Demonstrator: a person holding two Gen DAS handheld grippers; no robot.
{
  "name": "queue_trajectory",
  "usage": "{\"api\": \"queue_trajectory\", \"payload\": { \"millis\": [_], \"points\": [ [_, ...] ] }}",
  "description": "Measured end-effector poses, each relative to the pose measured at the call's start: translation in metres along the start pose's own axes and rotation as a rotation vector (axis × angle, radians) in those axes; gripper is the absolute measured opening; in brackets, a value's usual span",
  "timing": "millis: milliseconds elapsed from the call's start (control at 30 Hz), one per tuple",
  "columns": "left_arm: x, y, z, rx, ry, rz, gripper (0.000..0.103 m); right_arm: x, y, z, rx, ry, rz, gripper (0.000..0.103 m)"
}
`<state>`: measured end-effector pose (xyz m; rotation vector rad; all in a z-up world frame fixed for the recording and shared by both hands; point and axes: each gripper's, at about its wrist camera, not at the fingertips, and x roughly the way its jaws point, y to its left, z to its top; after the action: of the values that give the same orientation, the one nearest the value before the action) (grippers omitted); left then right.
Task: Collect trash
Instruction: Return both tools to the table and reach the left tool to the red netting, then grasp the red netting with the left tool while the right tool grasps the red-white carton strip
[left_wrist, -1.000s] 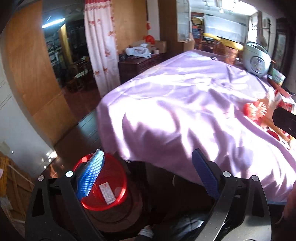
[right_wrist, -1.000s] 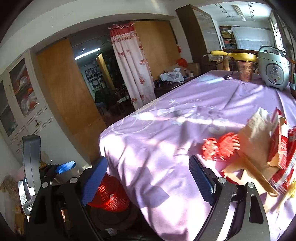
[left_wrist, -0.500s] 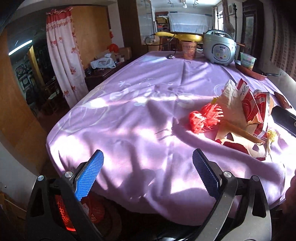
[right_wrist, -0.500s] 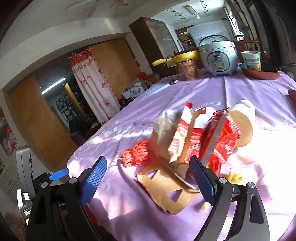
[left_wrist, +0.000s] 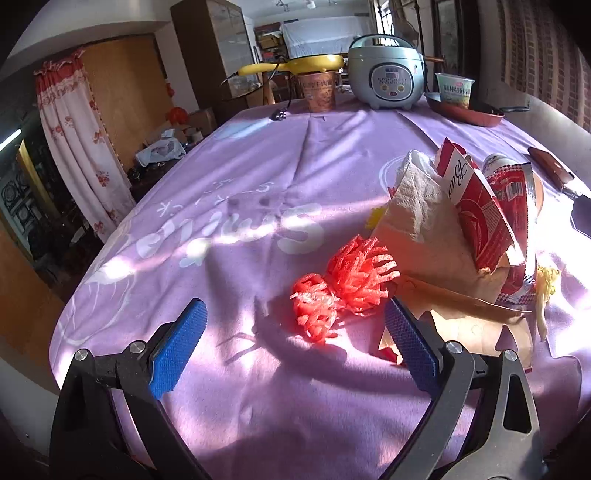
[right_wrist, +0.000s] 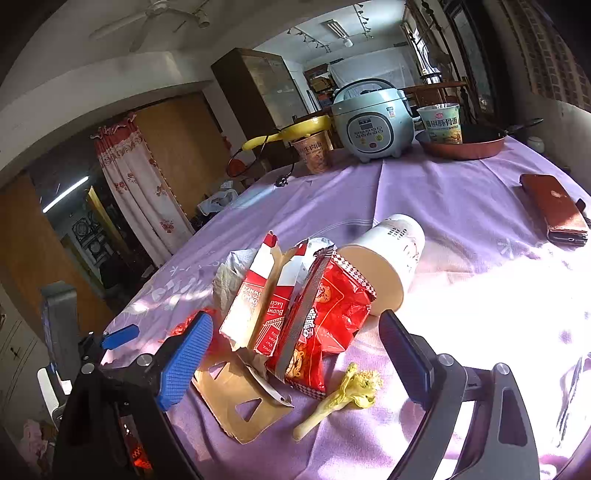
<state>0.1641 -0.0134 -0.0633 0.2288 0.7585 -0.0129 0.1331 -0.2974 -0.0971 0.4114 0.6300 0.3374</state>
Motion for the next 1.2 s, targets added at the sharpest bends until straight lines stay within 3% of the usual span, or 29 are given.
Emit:
{"api": "queue_trajectory", "payload": {
  "millis": [133, 167, 200, 267, 300, 433, 633, 833, 1033, 1067, 1133, 1200],
  "points": [
    [0.014, -0.009, 0.009, 0.023, 0.009, -0.009, 0.093, 0.001, -0.003, 0.002, 0.018, 0.002, -0.002, 0.09],
    [0.015, -0.011, 0.008, 0.023, 0.008, -0.01, 0.088, 0.001, -0.004, 0.002, 0.022, 0.002, -0.002, 0.09],
    [0.016, -0.012, 0.008, 0.021, 0.013, -0.017, 0.081, 0.001, -0.004, 0.003, 0.025, 0.003, -0.001, 0.09],
    [0.017, -0.011, 0.007, 0.006, 0.031, -0.064, 0.05, 0.001, -0.005, 0.003, 0.033, 0.004, -0.001, 0.09],
    [0.016, -0.008, 0.005, -0.013, 0.037, -0.078, 0.049, 0.001, -0.005, 0.004, 0.036, 0.0, -0.005, 0.09],
    [-0.003, 0.011, -0.003, -0.098, 0.006, -0.118, 0.027, -0.002, 0.004, 0.004, -0.005, -0.014, -0.008, 0.087],
    [-0.013, 0.032, -0.013, -0.155, 0.006, -0.123, 0.028, 0.012, 0.053, -0.001, -0.168, 0.005, 0.032, 0.069],
    [-0.007, 0.03, -0.017, -0.151, 0.015, -0.126, 0.031, 0.045, 0.055, 0.006, -0.147, 0.096, 0.005, 0.066],
    [0.005, 0.028, -0.018, -0.166, 0.039, -0.117, 0.051, 0.065, 0.05, 0.009, -0.129, 0.156, -0.034, 0.064],
    [0.007, 0.028, -0.019, -0.171, 0.046, -0.118, 0.054, 0.067, 0.051, 0.009, -0.13, 0.161, -0.029, 0.061],
    [0.01, 0.029, -0.02, -0.182, 0.059, -0.123, 0.055, 0.068, 0.049, 0.009, -0.12, 0.167, -0.008, 0.027],
    [0.012, 0.029, -0.021, -0.19, 0.064, -0.127, 0.055, 0.067, 0.043, 0.009, -0.089, 0.171, 0.031, 0.027]
  ]
}}
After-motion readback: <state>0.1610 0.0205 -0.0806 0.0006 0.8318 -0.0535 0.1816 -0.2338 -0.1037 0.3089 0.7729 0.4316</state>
